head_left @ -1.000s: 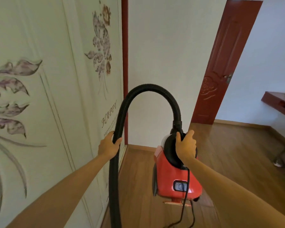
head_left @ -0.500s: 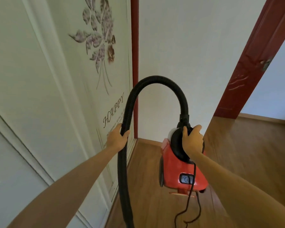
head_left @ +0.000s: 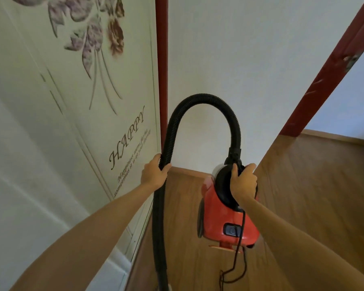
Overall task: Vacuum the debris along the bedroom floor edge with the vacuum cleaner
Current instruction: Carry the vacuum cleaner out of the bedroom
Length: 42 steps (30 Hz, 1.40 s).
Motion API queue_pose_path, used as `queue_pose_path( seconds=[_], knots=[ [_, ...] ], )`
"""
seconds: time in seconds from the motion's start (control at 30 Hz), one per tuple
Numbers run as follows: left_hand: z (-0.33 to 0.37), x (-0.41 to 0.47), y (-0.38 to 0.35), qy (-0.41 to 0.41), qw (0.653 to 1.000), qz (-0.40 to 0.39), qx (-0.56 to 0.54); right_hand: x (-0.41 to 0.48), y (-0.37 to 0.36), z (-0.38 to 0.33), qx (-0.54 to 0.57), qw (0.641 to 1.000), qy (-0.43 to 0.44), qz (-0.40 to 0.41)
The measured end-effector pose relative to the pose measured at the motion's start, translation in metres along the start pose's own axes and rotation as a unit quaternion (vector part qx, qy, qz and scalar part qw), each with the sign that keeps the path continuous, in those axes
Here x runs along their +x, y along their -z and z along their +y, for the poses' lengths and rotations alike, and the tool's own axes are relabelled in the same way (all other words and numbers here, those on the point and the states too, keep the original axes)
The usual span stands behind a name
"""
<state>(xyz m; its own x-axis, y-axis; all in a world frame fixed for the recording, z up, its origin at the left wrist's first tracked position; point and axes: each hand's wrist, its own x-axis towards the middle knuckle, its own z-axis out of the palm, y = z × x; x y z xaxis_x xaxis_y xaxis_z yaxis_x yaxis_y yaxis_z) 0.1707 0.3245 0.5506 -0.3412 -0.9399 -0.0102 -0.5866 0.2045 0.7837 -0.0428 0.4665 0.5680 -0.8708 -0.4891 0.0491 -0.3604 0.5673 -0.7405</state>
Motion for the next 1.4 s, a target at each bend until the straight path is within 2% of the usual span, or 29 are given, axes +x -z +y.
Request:
queue_pose_path(
  seconds=[0.27,0.47,0.83,1.03,1.4],
  knots=[
    [-0.041,0.091,-0.055,0.009,0.999,-0.040,-0.007,0.062,-0.073,0.015,-0.024,0.999,-0.045,0.010],
    [-0.062,0.135,-0.089,0.014,0.998,-0.059,-0.030,0.096,-0.114,0.024,-0.016,0.996,-0.084,-0.015],
    [-0.111,0.214,-0.167,0.024,0.998,-0.058,-0.014,0.173,-0.206,0.080,-0.016,0.995,-0.087,-0.043],
    [-0.178,0.265,-0.246,0.055,0.996,-0.070,0.011,0.231,-0.290,0.136,-0.038,0.993,-0.080,-0.079],
    [-0.318,0.343,-0.390,0.106,0.990,-0.085,0.043,0.318,-0.448,0.264,-0.044,0.980,-0.138,-0.139]
  ],
)
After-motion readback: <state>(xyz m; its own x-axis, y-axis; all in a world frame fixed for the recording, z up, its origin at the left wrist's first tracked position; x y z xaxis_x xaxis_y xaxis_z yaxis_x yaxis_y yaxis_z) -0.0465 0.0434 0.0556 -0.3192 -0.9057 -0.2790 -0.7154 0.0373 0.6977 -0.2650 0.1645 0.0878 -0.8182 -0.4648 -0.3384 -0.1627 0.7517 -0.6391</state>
